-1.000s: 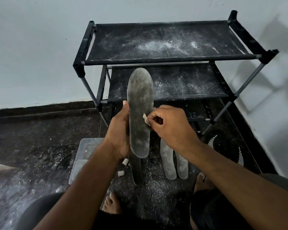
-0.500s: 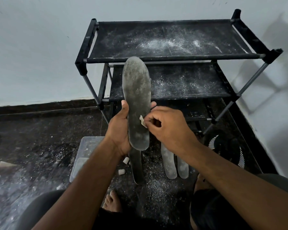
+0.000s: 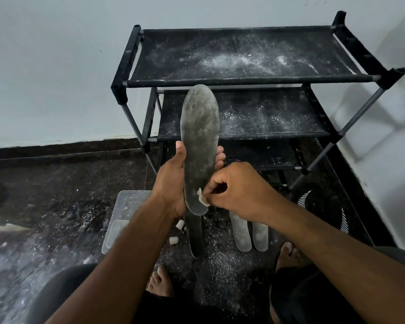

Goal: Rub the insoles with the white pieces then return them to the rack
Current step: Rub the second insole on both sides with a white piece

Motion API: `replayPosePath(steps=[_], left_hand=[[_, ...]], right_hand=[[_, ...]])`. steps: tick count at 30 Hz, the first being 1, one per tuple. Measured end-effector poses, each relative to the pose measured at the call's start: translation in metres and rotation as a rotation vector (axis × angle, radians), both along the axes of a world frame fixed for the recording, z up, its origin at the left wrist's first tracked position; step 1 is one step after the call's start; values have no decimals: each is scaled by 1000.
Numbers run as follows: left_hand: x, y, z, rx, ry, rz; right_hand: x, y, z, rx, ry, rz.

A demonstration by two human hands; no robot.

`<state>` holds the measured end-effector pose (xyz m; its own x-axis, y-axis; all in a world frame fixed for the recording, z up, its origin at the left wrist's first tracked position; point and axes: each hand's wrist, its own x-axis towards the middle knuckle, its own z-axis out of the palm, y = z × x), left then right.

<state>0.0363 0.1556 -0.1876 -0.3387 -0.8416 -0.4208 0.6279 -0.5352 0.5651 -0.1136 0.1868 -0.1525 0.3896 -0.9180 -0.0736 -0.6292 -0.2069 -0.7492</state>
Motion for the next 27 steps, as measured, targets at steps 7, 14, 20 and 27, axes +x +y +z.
replayPosePath(steps=[7, 14, 20, 27], left_hand=[[-1, -2, -3, -3, 14, -10], [5, -6, -9, 10, 98, -19], [2, -5, -14, 21, 128, -3], [3, -4, -13, 54, 166, 31]], right_hand=[[2, 4, 0, -40, 54, -51], [-3, 2, 4, -36, 69, -88], [1, 8, 5, 66, -33, 2], [6, 11, 7, 78, -21, 69]])
